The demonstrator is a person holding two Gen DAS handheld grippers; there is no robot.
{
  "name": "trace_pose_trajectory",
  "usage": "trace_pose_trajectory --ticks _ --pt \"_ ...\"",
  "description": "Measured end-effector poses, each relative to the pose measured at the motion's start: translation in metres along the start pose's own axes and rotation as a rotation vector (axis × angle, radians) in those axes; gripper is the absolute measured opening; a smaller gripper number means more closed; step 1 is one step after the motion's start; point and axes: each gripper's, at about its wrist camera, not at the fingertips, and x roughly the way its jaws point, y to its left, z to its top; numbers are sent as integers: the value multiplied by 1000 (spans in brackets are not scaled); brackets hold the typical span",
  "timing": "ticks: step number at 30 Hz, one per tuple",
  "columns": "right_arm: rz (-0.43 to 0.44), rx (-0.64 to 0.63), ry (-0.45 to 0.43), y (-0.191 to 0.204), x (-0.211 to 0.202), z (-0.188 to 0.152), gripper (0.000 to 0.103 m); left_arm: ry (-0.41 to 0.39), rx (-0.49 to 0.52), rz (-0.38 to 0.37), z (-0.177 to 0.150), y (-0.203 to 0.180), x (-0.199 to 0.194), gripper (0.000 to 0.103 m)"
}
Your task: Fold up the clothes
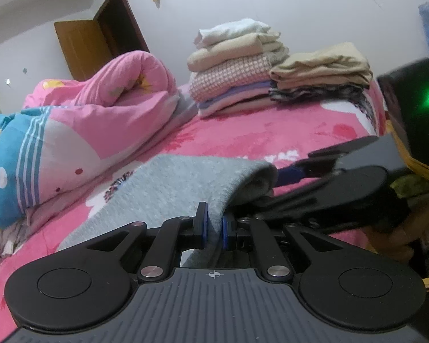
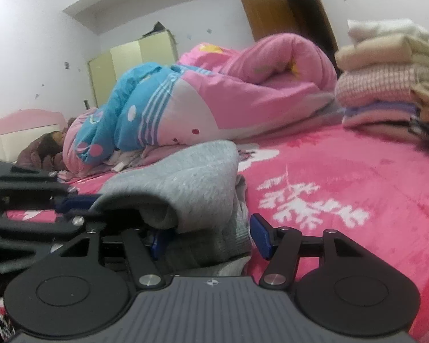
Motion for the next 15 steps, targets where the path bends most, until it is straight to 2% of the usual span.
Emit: trace_pose_trajectory --ticks 7,15 --pt "-69 84 -28 -15 -9 -4 66 11 53 15 -7 -10 3 10" --pt "12 60 -31 -24 -29 -5 67 -6 88 43 -4 -8 -14 14"
